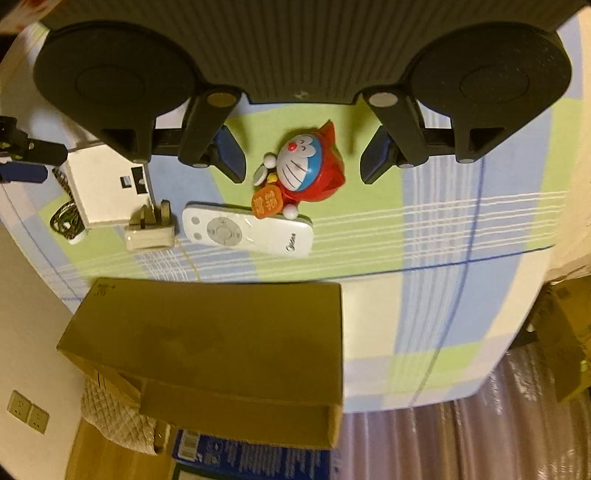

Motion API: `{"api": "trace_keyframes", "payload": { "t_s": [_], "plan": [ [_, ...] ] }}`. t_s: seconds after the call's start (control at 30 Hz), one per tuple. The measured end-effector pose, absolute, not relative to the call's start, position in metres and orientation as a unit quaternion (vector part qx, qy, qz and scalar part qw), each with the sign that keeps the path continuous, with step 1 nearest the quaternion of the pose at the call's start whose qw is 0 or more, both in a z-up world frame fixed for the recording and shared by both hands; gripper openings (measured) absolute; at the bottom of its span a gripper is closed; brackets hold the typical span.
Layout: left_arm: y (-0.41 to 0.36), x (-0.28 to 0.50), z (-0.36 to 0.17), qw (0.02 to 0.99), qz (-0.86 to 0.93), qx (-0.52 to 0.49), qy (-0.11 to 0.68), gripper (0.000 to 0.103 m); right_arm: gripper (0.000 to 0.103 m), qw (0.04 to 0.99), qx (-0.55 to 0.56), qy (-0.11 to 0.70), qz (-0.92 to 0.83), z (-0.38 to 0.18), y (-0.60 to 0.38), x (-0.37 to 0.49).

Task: Organize rigid objects
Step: 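Grasp the red Doraemon figure with the left gripper while the right grasps the white plate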

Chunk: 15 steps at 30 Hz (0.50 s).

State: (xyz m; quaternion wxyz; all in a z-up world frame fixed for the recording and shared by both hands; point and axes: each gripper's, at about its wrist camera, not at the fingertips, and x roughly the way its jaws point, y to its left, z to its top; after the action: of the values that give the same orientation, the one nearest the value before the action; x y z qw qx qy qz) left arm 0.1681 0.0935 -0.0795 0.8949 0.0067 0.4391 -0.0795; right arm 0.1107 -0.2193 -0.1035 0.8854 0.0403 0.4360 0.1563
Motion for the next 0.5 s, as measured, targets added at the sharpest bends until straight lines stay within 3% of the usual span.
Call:
{"api": "trace_keyframes", "payload": {
  "t_s": [0.43,0.5],
  "plan": [
    [0.093,0.175,-0.096,0.886,-0.082,-0.024,0.455,0.039,0.058,0.878,0.040,0.448,0.164,-0.116,-0.211,0.124],
    [0.091,0.172,-0.095,0.885,-0.076,-0.033,0.459,0.039,0.051,0.877,0.041,0.448,0.166,-0.116,-0.210,0.125]
  ]
}}
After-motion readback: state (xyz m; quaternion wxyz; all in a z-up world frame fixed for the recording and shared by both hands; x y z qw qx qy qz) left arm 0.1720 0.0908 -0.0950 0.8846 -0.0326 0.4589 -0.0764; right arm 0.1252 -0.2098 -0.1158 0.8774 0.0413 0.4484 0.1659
